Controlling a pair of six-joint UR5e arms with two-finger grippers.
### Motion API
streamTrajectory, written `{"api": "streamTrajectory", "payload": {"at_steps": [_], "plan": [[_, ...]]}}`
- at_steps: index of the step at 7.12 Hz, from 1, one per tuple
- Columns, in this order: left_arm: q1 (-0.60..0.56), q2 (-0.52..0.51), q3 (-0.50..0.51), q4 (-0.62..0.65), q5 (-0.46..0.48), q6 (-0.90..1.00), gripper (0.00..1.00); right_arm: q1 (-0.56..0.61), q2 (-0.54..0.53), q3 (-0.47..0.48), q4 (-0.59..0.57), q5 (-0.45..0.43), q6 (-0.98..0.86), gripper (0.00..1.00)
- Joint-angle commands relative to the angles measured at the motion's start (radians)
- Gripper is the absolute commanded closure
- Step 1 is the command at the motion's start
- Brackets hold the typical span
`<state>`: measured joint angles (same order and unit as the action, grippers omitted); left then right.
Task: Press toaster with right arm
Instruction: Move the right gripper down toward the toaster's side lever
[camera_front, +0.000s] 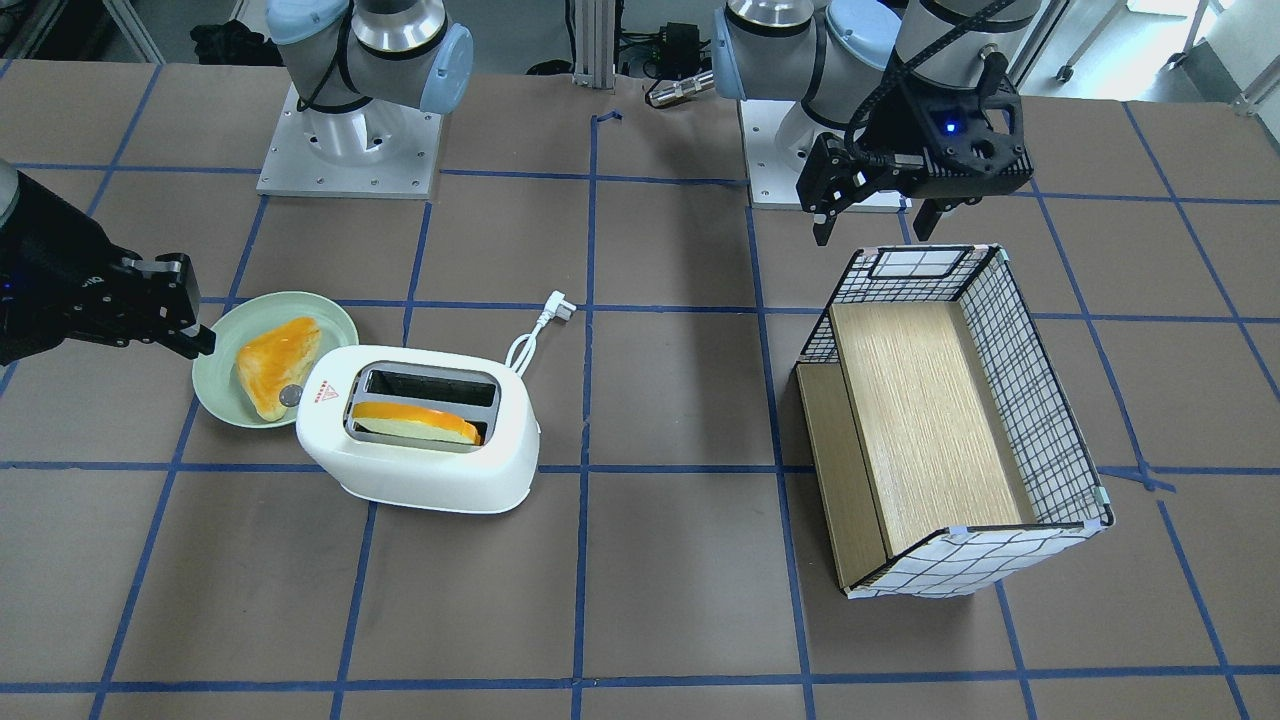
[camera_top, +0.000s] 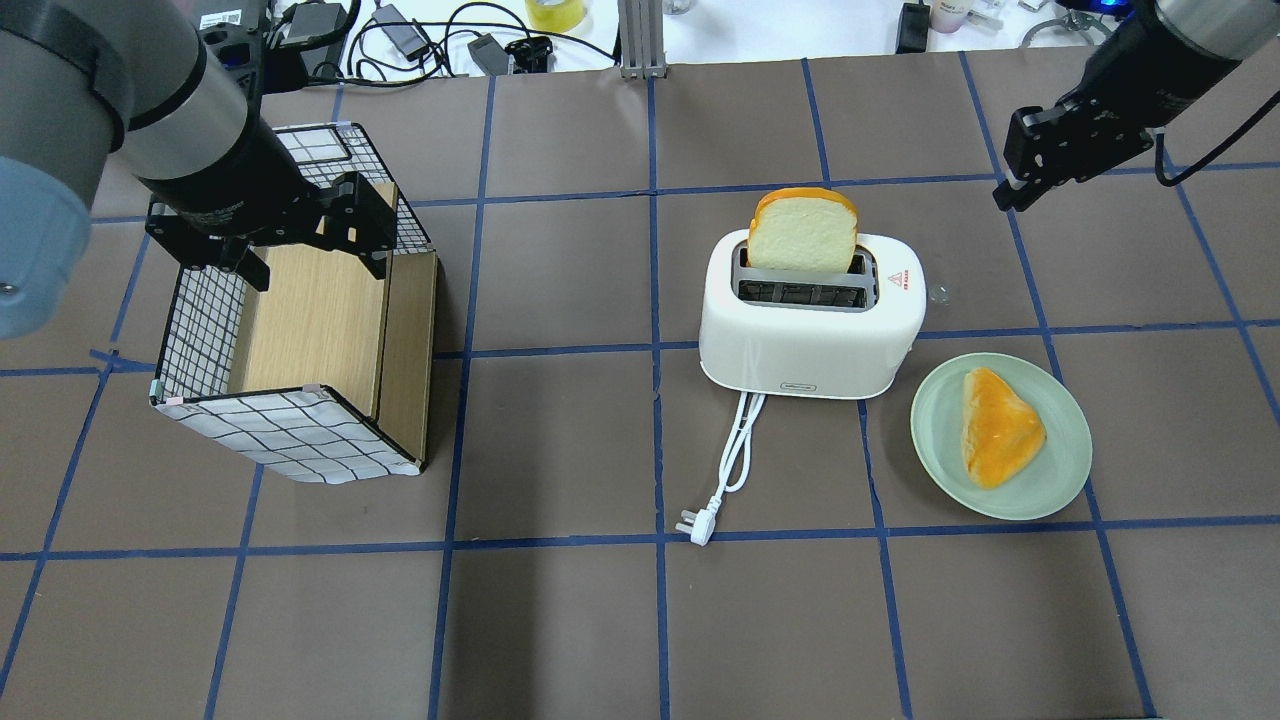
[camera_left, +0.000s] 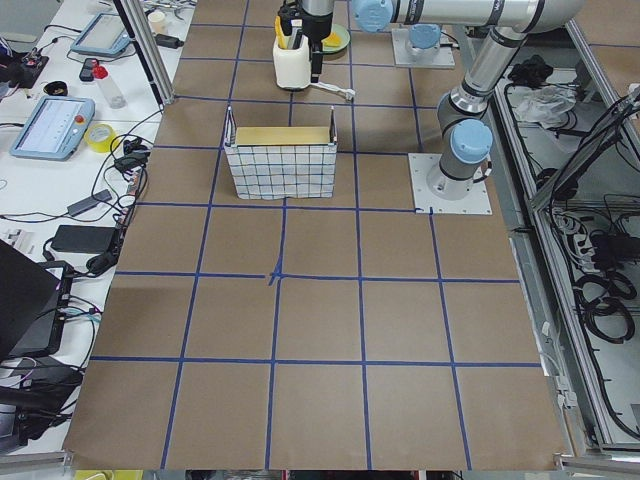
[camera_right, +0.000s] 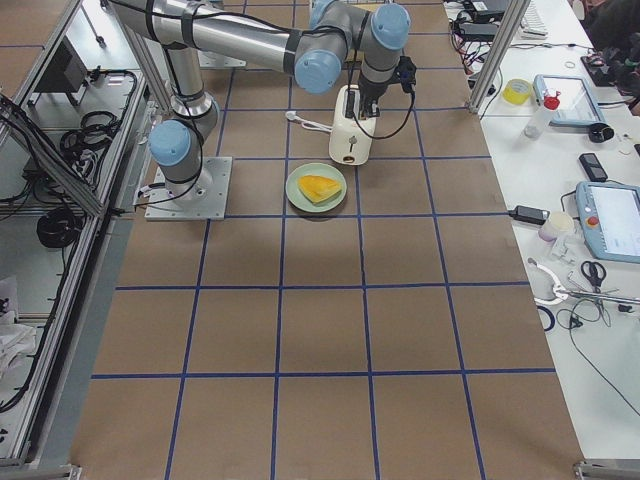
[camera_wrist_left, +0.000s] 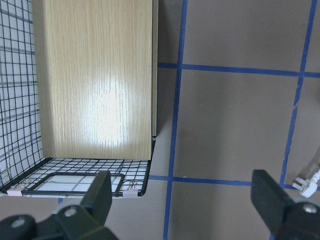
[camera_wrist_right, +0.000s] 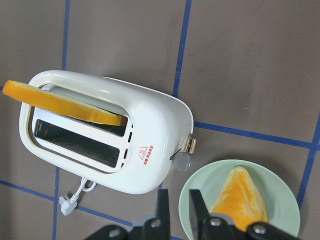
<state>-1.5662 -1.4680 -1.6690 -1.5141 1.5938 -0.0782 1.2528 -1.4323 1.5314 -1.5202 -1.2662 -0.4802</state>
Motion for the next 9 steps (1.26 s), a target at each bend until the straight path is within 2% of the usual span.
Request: {"api": "streamTrajectory", "payload": {"at_steps": [1, 3, 6, 8, 9], "plan": [[0.0, 0.0, 0.0, 0.0, 0.0, 0.0, 0.0, -0.052, 0.021, 0.003, 0.046, 0.059, -0.058, 0.93], [0.0, 0.0, 0.0, 0.0, 0.0, 0.0, 0.0, -0.053, 0.042, 0.004, 0.049, 0.074, -0.083, 0.99], [0.0, 0.0, 0.0, 0.0, -0.002, 0.0, 0.0, -0.091, 0.056, 0.068, 0.061, 0.157, -0.15, 1.0], [0.0, 0.0, 0.0, 0.0, 0.0, 0.0, 0.0, -0.093, 0.058, 0.088, 0.046, 0.165, -0.169, 1.0], [0.0, 0.0, -0.001, 0.0, 0.0, 0.0, 0.0, -0.093, 0.058, 0.098, 0.041, 0.229, -0.169, 1.0]]}}
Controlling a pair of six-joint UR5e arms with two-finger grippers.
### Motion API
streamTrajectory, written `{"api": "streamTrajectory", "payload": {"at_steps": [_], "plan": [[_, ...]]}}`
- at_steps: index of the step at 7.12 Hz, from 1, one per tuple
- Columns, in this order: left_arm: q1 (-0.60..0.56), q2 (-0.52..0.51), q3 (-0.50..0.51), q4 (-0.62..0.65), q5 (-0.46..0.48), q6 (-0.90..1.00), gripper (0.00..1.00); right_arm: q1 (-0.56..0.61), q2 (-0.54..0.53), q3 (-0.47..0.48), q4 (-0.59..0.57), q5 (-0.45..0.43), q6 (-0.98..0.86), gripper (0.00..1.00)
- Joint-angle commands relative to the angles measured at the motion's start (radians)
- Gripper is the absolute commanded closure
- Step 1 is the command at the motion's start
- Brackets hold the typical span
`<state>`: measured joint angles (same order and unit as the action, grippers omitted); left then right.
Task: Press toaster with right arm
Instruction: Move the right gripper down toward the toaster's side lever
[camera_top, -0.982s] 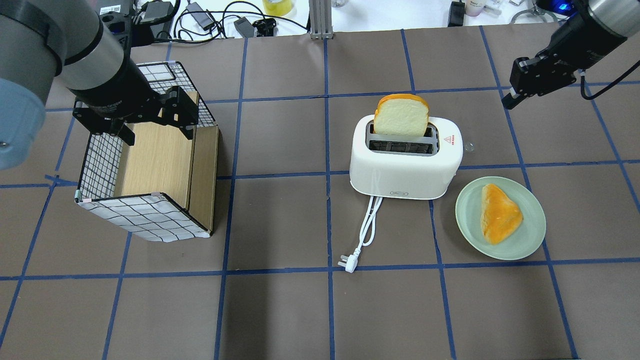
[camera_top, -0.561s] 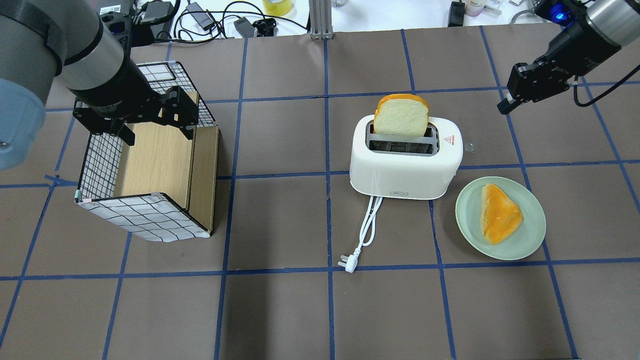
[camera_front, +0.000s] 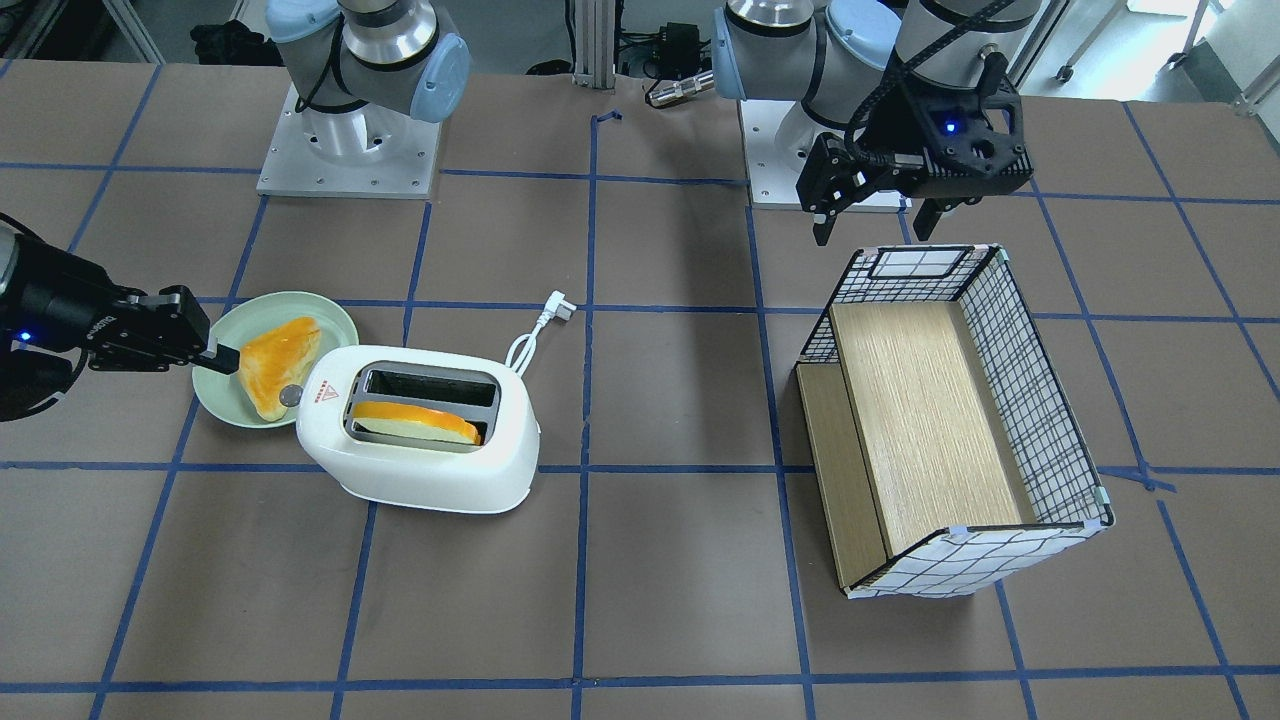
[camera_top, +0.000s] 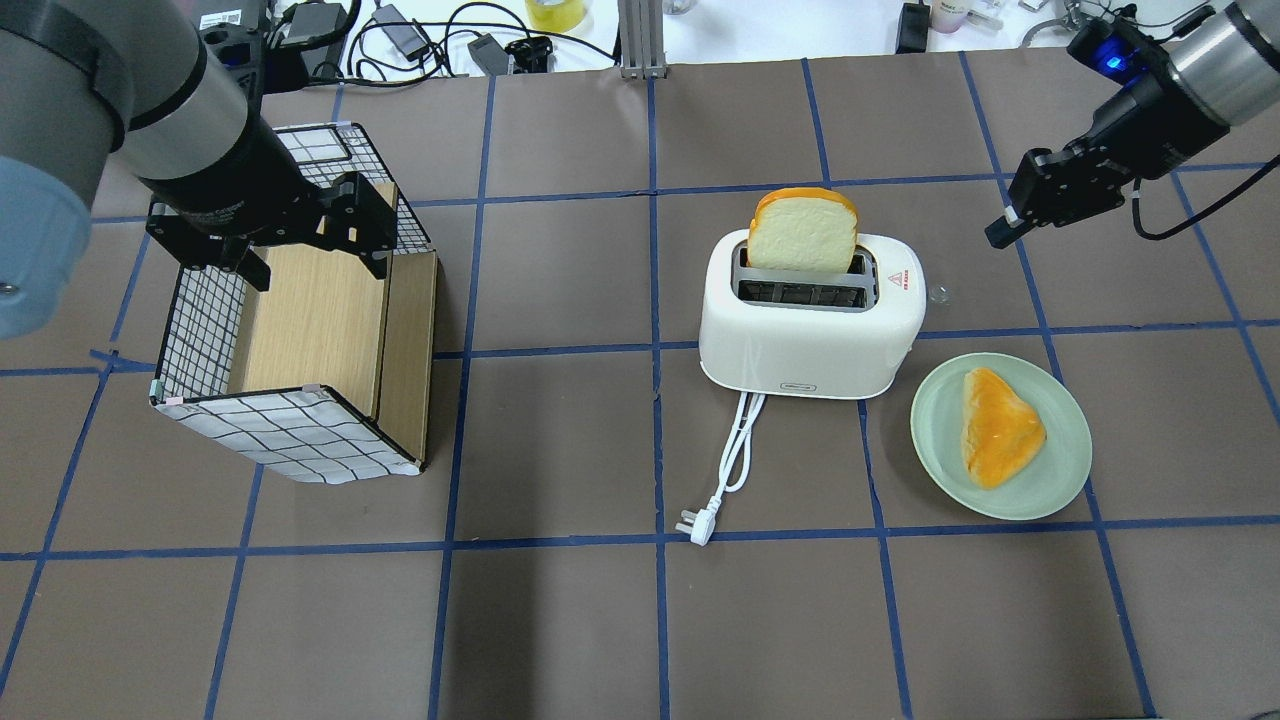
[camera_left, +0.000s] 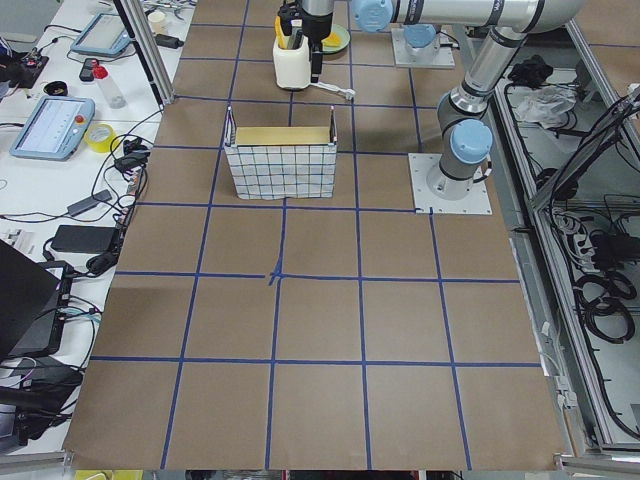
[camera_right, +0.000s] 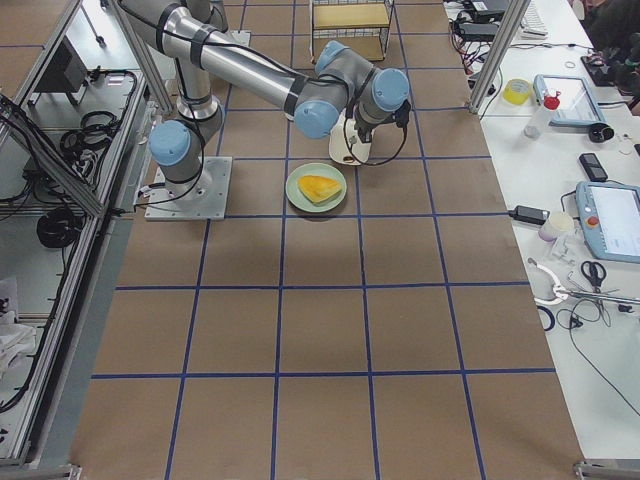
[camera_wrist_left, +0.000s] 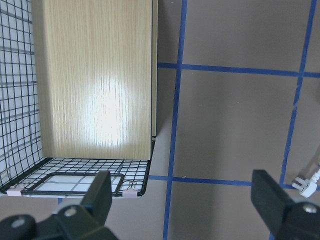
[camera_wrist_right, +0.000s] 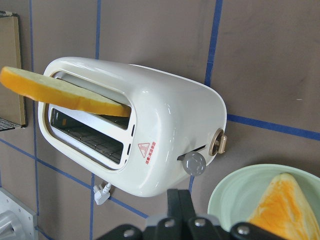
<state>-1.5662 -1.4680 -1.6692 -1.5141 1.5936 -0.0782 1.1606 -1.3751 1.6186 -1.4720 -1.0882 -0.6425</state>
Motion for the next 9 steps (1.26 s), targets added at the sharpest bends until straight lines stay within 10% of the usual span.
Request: {"api": "streamTrajectory", "payload": {"at_steps": [1, 9], "plan": [[0.0, 0.0, 0.0, 0.0, 0.0, 0.0, 0.0, -0.001, 0.013, 0.029, -0.055, 0.08, -0.003, 1.0], [0.0, 0.0, 0.0, 0.0, 0.0, 0.0, 0.0, -0.001, 0.031, 0.129, -0.085, 0.037, 0.063, 1.0]]}}
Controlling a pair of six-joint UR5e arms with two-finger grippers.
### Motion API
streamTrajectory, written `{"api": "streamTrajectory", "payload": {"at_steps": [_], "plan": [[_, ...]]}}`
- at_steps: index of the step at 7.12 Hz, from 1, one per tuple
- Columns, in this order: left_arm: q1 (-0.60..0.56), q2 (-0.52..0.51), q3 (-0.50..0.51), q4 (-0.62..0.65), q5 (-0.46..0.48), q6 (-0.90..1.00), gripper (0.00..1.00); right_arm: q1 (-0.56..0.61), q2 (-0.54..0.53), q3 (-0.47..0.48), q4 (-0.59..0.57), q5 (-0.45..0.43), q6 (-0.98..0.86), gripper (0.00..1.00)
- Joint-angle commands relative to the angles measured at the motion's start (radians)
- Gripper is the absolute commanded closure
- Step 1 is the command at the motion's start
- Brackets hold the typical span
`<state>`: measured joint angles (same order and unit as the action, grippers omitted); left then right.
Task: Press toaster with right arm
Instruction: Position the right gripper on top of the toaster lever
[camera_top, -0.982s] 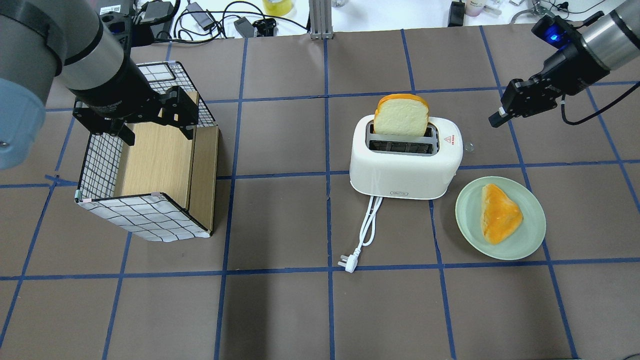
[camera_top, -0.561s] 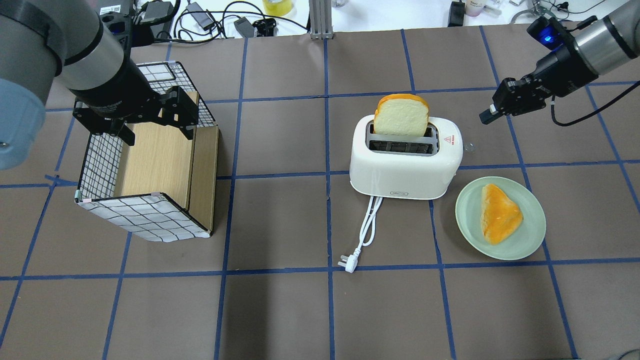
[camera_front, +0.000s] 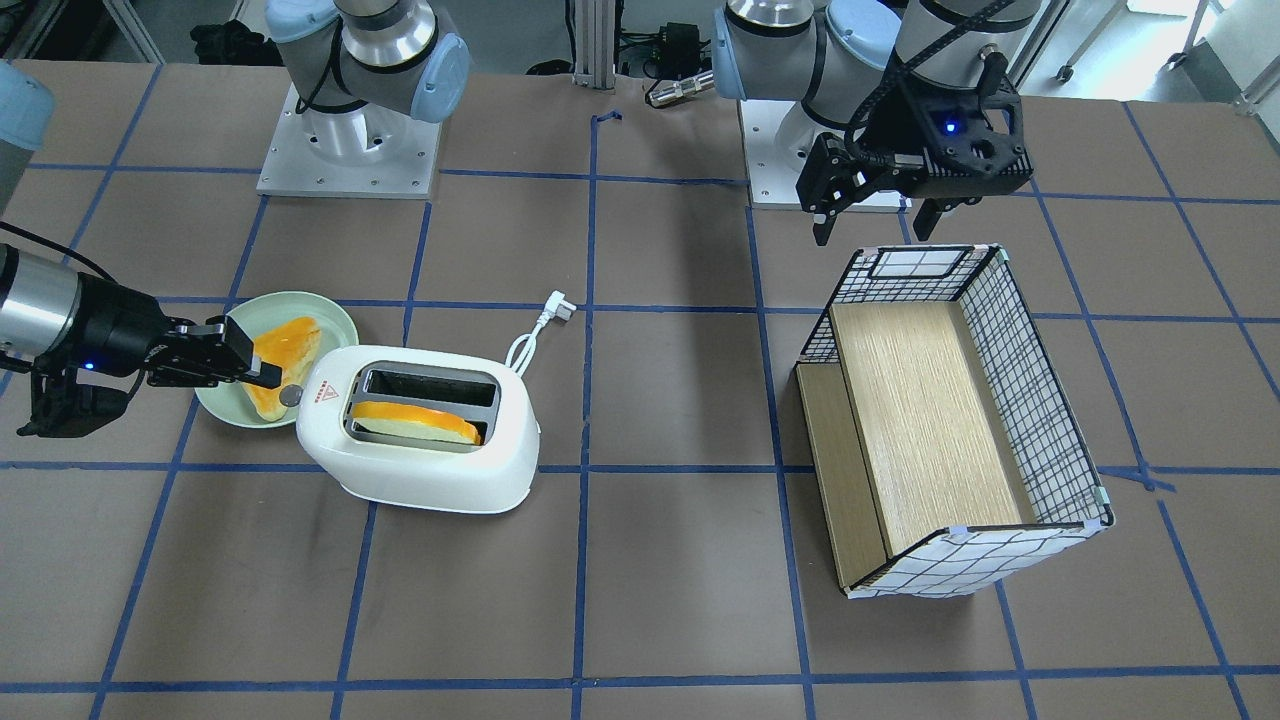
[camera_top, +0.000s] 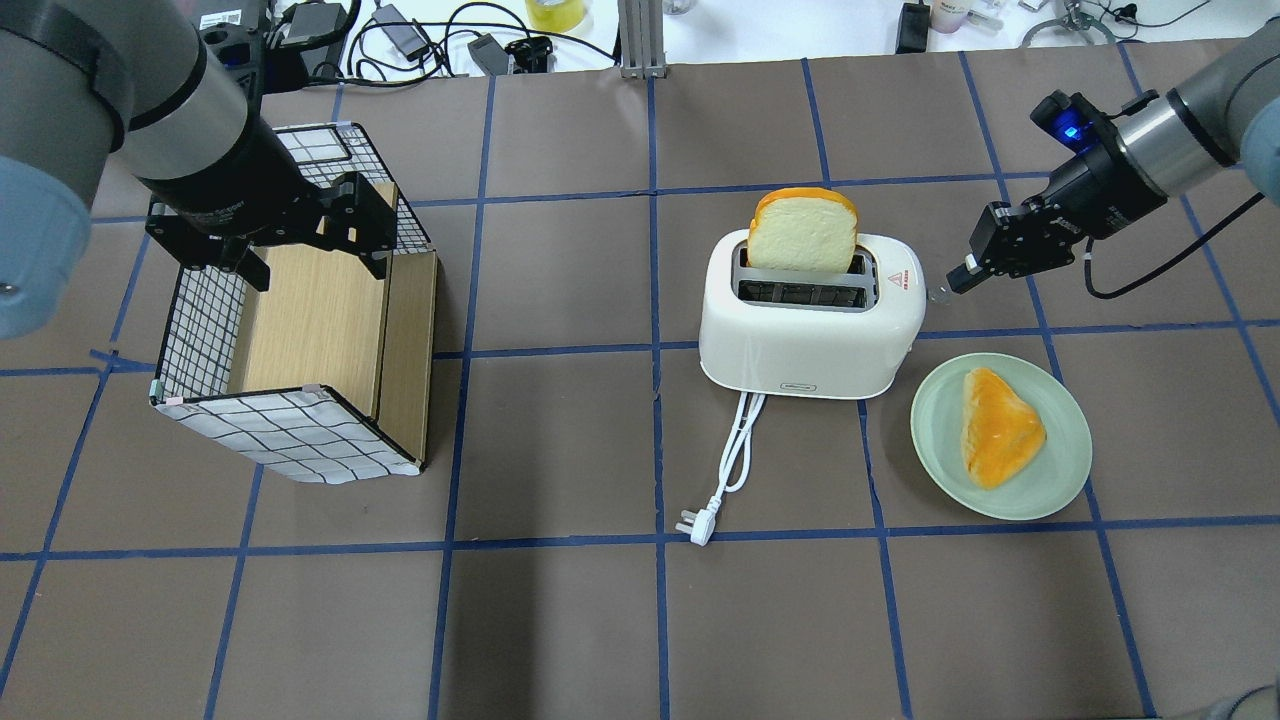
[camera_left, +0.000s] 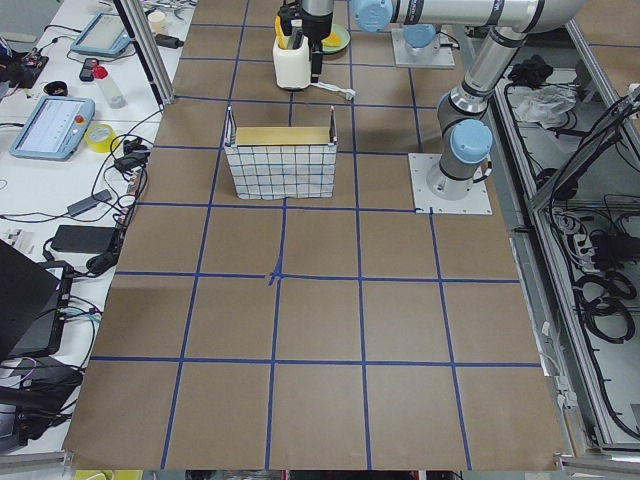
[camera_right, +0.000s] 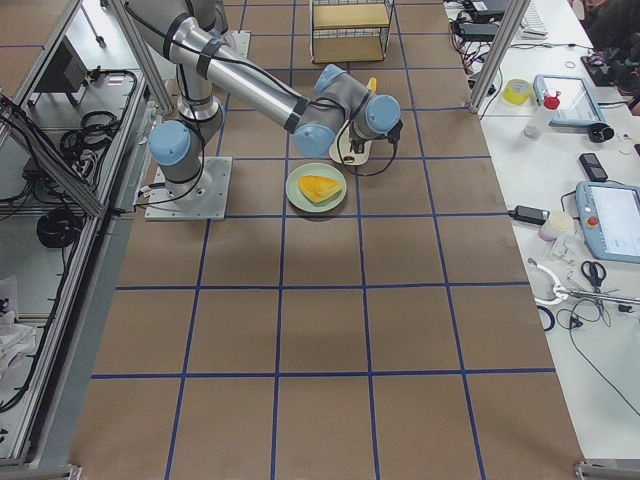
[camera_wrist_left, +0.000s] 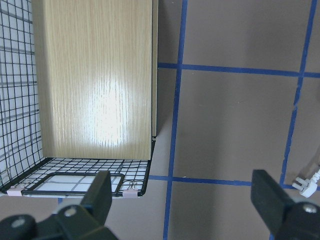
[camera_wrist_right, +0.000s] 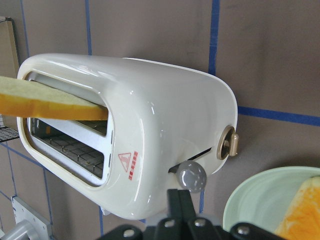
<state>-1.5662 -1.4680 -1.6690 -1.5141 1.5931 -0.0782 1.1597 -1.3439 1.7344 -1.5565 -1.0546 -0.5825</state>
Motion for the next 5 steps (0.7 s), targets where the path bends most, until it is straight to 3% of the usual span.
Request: {"api": "streamTrajectory", "payload": {"at_steps": [1, 5], "plan": [[0.0, 0.0, 0.0, 0.0, 0.001, 0.0, 0.0, 0.0, 0.0, 0.017, -0.002, 0.011, 0.003, 1.0], [0.0, 0.0, 0.0, 0.0, 0.001, 0.0, 0.0, 0.0, 0.0, 0.019, -0.06, 0.027, 0.007, 1.0]]}}
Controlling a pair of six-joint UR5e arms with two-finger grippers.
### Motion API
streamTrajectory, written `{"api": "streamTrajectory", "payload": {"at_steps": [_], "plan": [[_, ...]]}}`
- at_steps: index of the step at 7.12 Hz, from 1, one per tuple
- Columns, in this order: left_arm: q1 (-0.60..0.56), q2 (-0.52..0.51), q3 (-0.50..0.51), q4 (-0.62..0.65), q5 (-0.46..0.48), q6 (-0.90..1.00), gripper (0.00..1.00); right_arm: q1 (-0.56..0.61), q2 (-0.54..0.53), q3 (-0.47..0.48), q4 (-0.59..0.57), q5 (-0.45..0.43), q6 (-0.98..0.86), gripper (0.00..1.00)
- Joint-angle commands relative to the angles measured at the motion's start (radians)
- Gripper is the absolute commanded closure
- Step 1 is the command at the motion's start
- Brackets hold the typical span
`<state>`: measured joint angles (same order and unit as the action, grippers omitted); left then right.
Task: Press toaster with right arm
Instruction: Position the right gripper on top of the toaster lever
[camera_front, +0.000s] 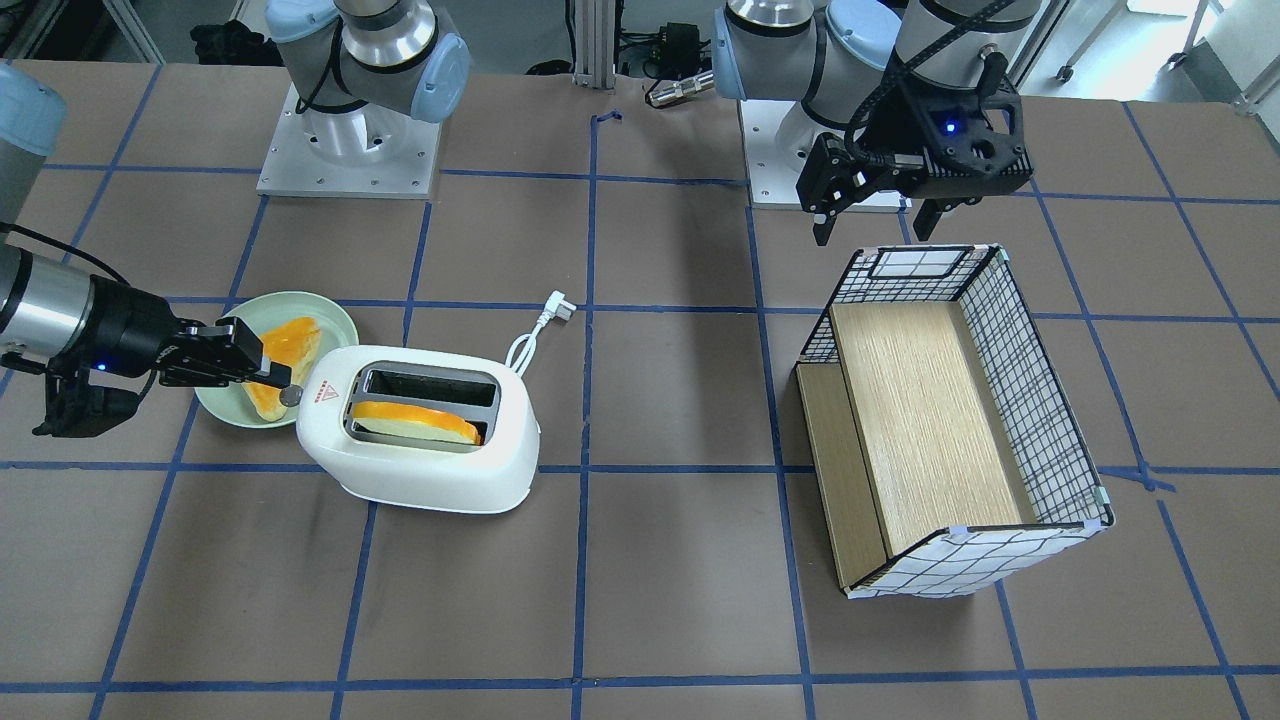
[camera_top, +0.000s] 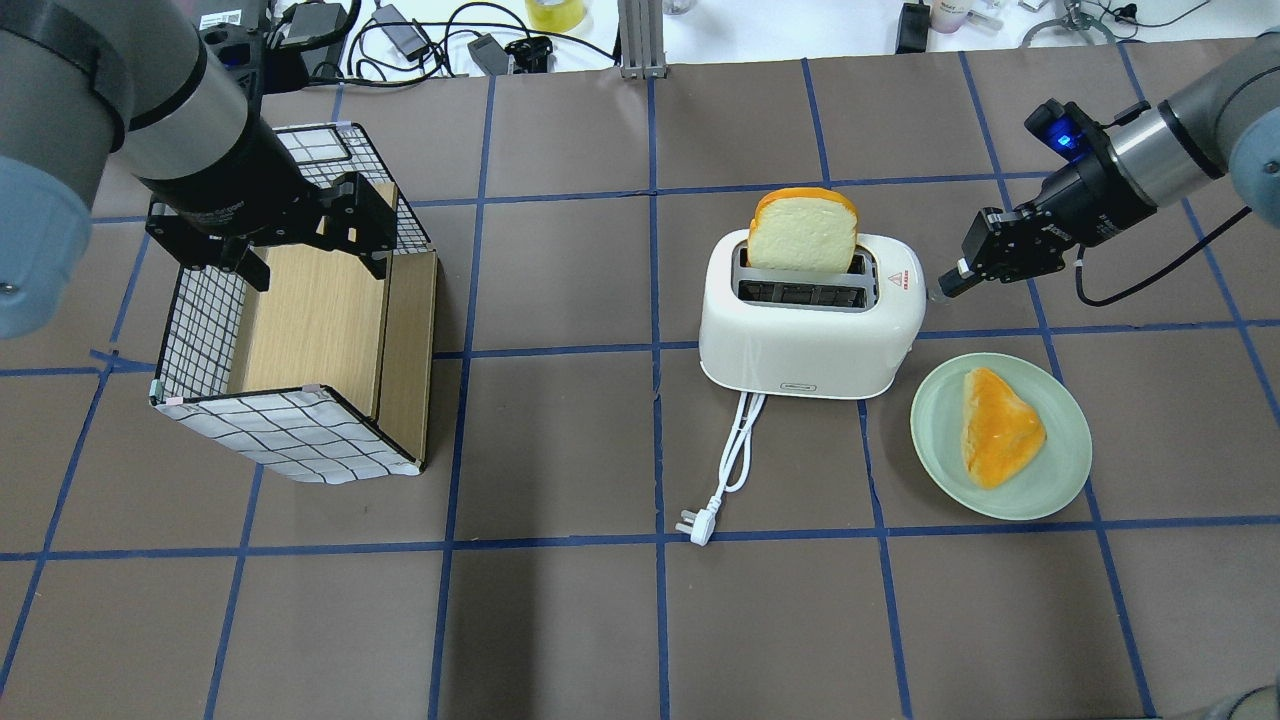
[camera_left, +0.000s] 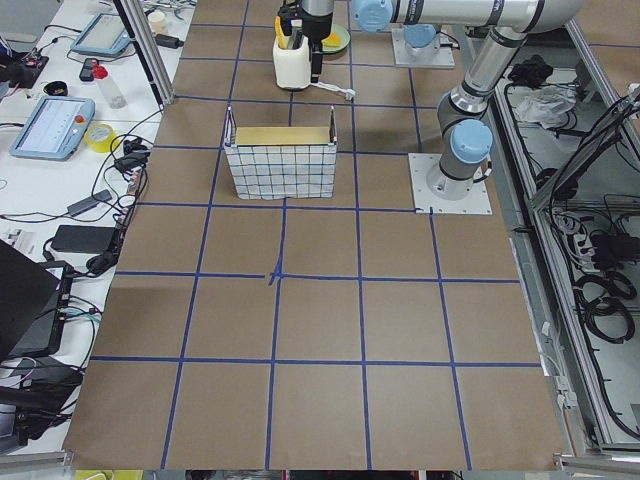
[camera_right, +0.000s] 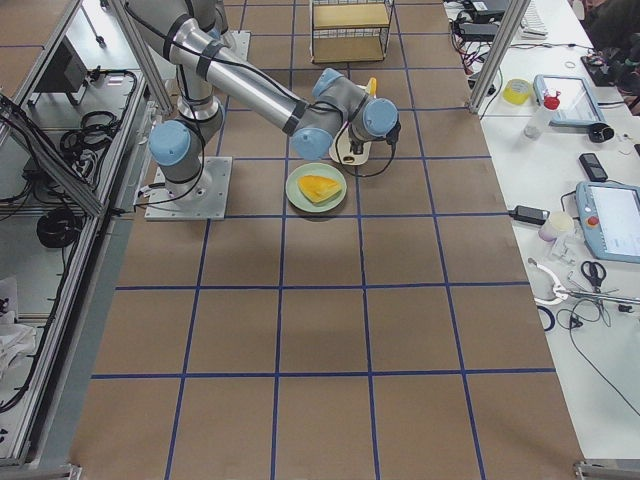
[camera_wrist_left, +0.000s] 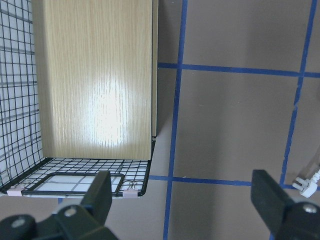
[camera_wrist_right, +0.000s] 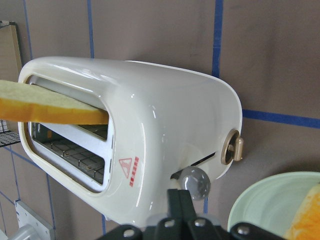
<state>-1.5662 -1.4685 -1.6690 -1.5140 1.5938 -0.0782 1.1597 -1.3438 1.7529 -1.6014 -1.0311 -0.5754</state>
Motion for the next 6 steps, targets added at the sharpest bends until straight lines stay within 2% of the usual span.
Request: {"api": "streamTrajectory", "payload": {"at_steps": [1, 6], "plan": [[0.0, 0.0, 0.0, 0.0, -0.002, 0.0, 0.0, 0.0, 0.0, 0.0, -0.017, 0.022, 0.0, 1.0], [0.0, 0.0, 0.0, 0.0, 0.0, 0.0, 0.0, 0.0, 0.008, 0.053, -0.061, 0.034, -0.006, 1.0]]}}
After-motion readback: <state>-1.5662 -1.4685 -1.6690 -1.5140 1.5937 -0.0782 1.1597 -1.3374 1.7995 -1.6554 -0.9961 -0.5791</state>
